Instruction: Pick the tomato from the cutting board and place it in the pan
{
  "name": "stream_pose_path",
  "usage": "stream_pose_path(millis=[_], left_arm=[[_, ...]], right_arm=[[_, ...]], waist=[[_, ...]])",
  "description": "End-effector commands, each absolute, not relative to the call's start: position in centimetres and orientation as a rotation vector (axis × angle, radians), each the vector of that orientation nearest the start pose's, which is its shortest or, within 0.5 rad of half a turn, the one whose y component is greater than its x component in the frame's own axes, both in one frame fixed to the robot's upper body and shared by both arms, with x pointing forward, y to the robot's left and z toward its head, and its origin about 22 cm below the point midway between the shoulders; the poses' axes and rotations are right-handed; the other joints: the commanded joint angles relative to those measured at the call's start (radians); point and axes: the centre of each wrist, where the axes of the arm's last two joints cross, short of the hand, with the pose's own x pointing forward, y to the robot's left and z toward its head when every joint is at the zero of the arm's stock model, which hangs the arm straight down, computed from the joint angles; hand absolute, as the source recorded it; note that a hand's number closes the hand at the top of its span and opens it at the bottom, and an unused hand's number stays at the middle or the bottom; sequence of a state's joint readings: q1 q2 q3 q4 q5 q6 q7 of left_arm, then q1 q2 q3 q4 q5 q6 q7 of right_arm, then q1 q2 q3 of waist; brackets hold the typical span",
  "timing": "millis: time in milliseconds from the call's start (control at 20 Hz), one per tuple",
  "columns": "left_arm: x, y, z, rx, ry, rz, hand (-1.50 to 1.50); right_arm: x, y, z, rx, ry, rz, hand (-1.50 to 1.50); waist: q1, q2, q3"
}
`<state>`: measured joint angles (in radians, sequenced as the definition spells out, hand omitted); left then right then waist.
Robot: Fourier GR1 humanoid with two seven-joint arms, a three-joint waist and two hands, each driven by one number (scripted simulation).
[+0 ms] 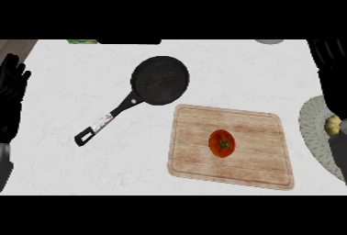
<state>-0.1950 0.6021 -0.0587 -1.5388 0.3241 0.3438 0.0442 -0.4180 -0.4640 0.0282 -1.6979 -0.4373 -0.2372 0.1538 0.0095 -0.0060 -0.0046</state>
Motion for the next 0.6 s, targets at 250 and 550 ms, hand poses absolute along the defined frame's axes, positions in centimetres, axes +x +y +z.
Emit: stream_pose_path(millis=[250,550], left_arm=[[25.6,36.1,3.2,0.538,-1.28,-0.106,0.0],[24.4,36.6,1.6,0.519,-1.203,-0.045,0.0]], right_arm=[[27.8,-16.6,16.5,0.449,-2.109,0.426,-1.5],[26.3,-23.1,8.8,-0.151,-2.104,-0.267,1.5]], waist=[[0.015,0.015,0.005],[-0.058,0.011,0.012]])
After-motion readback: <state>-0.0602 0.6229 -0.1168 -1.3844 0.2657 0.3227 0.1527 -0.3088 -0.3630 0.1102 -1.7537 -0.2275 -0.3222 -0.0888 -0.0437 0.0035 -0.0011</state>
